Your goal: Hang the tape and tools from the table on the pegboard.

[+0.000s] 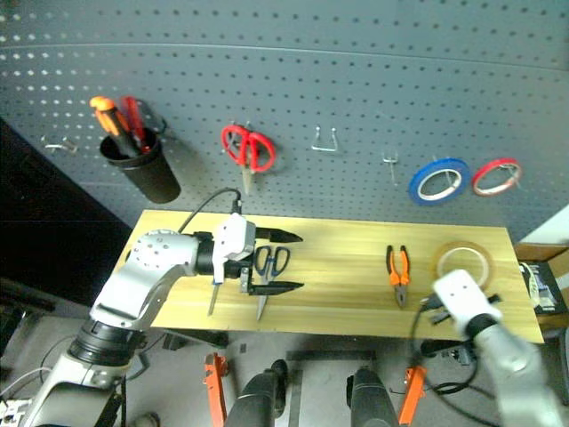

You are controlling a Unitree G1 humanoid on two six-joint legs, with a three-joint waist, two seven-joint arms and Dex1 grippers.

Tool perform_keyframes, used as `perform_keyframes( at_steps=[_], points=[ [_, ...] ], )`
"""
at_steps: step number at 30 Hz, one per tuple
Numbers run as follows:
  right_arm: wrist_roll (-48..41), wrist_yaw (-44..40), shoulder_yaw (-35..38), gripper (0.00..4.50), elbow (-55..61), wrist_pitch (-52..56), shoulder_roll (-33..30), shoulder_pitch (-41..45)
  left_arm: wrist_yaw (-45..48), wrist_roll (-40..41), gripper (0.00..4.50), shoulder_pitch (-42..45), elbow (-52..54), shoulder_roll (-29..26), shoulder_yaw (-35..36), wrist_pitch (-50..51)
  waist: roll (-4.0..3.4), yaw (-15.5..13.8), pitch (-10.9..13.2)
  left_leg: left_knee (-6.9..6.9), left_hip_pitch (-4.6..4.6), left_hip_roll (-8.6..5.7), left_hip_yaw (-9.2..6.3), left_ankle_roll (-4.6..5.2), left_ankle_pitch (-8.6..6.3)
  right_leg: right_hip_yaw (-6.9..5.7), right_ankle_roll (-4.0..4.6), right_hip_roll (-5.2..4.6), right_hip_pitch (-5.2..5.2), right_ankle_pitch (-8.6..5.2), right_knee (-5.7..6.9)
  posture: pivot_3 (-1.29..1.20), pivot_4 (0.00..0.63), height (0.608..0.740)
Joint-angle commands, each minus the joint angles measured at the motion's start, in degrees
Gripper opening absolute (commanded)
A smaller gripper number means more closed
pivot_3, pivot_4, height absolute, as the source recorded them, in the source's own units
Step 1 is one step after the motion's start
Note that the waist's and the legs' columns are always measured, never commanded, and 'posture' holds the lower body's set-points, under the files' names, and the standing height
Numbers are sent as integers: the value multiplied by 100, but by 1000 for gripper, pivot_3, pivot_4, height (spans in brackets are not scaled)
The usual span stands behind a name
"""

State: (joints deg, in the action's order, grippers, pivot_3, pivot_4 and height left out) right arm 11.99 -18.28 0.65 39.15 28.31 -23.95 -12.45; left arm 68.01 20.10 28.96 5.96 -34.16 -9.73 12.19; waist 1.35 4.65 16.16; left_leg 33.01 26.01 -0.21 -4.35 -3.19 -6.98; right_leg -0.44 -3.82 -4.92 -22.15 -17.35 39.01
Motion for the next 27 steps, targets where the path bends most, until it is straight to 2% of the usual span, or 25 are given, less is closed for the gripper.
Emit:
perform_keyframes(
  at_steps=[1, 7, 15, 20, 24, 25, 27],
  points=[
    [877, 478, -685, 439, 810, -230, 151, 611, -157, 553, 4500, -25, 223, 148, 462, 192, 4, 56, -1, 5, 0, -4, 3, 1, 8, 4, -2, -5, 1, 18, -5, -134, 229, 740],
    [1021, 478, -1165, 439, -478, -879, 239, 2057, -451, 1438, 4500, -146, 556, 45, 1082, 1166, 36, 4, -16, 6, -3, 6, -6, 23, 45, -15, 42, -6, 9, 59, -25, -111, 219, 740],
    [434, 427, -902, 439, -3009, -2000, 238, 3595, -779, 1444, 4500, -186, 837, -38, 1220, 1344, 38, -113, -17, -5, 2, 1, 4, 25, 84, -14, 5, -4, 9, 81, -13, -54, 208, 740],
    [340, 419, -834, 439, -3901, -2268, 183, 3951, -858, 1341, 4500, -282, 911, -47, 1176, 1291, 39, -157, -18, -20, 2, 1, 3, 25, 84, -20, 30, -2, 5, 95, -8, -45, 207, 740],
    [403, 410, -850, 439, -3984, -2313, 152, 3858, -906, 1240, 4500, -295, 883, -28, 1129, 1203, 38, -151, -18, -19, 2, 1, 5, 25, 84, -18, 30, -2, 5, 95, -8, -45, 208, 740],
    [446, 394, -890, 1188, -3857, -2288, 142, 3719, -913, 1206, 4500, -284, 856, -18, 1120, 1179, 38, -151, -18, -18, 2, 1, 5, 25, 84, -17, 29, -2, 4, 95, -7, -48, 209, 740],
    [555, 438, -942, 1687, -3506, -2221, 157, 3383, -909, 1101, 4500, -274, 774, -21, 1095, 1108, 39, -161, -18, -16, 2, 3, 4, 25, 84, -18, 28, -1, 5, 94, -7, -51, 209, 740]
  ],
)
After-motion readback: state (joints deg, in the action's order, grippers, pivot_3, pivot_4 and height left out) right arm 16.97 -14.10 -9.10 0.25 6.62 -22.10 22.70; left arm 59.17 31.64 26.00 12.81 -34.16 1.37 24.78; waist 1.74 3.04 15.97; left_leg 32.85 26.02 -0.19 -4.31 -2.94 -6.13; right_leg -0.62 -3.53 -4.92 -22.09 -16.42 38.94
